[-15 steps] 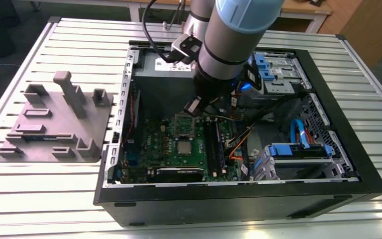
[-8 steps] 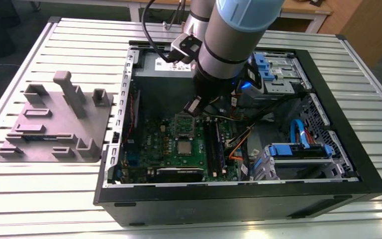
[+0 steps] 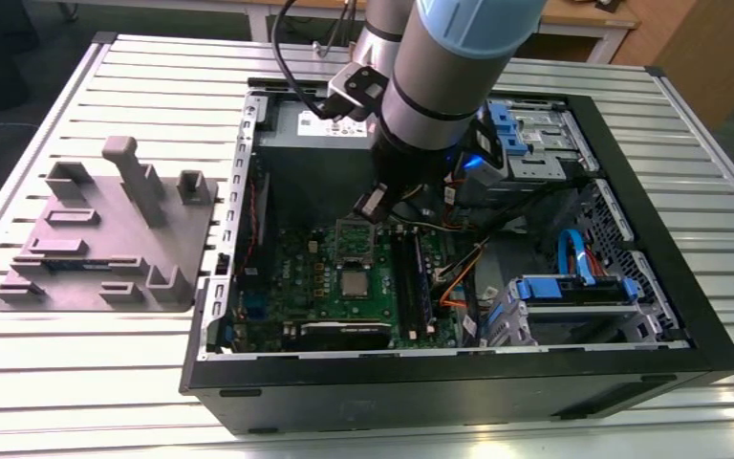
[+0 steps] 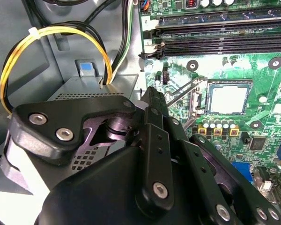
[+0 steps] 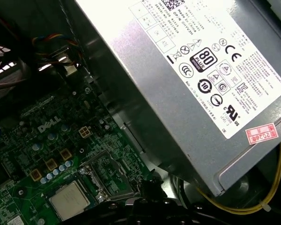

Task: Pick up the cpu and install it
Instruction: 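Close the cpu cover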

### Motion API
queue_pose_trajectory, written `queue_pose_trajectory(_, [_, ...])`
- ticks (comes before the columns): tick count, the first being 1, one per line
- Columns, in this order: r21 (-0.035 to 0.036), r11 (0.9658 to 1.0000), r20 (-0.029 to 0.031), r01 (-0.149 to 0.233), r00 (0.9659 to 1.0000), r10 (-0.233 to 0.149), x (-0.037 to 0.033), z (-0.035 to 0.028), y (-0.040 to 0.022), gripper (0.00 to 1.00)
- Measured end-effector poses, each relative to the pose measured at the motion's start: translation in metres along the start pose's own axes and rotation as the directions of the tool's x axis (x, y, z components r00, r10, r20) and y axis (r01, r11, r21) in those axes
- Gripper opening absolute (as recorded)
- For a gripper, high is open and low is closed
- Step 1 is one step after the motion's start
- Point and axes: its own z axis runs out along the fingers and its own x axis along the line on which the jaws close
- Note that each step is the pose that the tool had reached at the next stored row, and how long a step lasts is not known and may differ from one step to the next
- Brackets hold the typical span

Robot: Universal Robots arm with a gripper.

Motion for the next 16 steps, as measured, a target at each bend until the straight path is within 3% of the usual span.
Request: queue_pose_trajectory(16, [-0.0008, 1.0, -0.0017, 0.008, 1.0, -0.008, -0.0001, -0.0016, 0.0003, 0.1])
